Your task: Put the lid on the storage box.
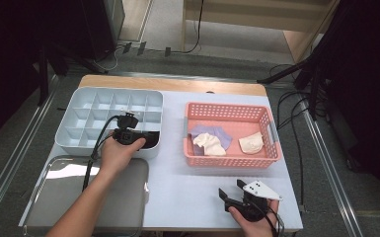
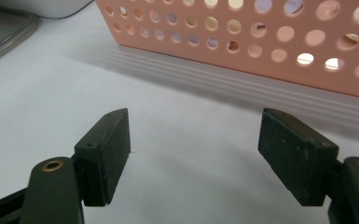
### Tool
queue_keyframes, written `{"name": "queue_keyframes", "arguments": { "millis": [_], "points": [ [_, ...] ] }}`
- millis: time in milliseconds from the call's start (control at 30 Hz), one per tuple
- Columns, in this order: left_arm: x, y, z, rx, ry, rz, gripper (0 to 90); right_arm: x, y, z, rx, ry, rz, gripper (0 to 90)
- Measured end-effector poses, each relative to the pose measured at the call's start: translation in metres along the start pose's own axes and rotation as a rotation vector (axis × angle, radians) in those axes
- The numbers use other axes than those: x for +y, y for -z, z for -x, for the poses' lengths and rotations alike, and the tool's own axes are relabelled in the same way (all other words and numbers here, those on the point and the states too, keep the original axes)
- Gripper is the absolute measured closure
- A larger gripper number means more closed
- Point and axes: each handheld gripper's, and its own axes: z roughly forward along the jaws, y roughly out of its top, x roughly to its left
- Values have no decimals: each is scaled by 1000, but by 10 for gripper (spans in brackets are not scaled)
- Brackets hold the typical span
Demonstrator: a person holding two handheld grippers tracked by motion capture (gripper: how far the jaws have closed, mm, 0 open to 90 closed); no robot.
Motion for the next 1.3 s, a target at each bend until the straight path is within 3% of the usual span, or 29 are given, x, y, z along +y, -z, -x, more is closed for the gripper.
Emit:
{"name": "queue_keyframes", "arguments": {
  "millis": [133, 233, 533, 633, 700, 733, 767, 900, 967, 1000, 1200, 1300],
  "points": [
    [-7, 8, 0, -15, -42, 92, 663, 0, 0, -1, 4, 4, 5, 256],
    [-10, 16, 2, -6, -35, 152, 568, 0, 0, 1, -2, -5, 10, 256],
    [-17, 38, 8, -33, -72, 252, 421, 0, 4, 3, -9, -16, 21, 257],
    [-23, 47, 7, -61, -70, 276, 317, 0, 5, 4, -10, -15, 28, 260],
    [-25, 49, 8, -52, -74, 278, 215, 0, 5, 4, -13, -15, 29, 260],
    [-28, 53, 10, -38, -89, 277, 215, 0, 6, 5, -16, -15, 31, 262],
    [-32, 57, 12, -38, -101, 283, 118, 1, 6, 5, -18, -22, 37, 264],
    [-42, 73, 14, -47, -132, 333, 70, 2, 7, 5, -21, -25, 46, 266],
    [-47, 81, 12, -93, -122, 360, 34, 3, 7, 4, -19, -24, 48, 267],
    [-49, 83, 12, -96, -127, 366, 8, 3, 7, 3, -19, -22, 49, 267],
    [-70, 88, 10, -29, -108, 410, 0, 5, 5, 1, -13, -16, 51, 269],
    [-81, 88, 7, -18, -97, 424, 0, 6, 5, 0, -12, -17, 55, 270]
  ]
}}
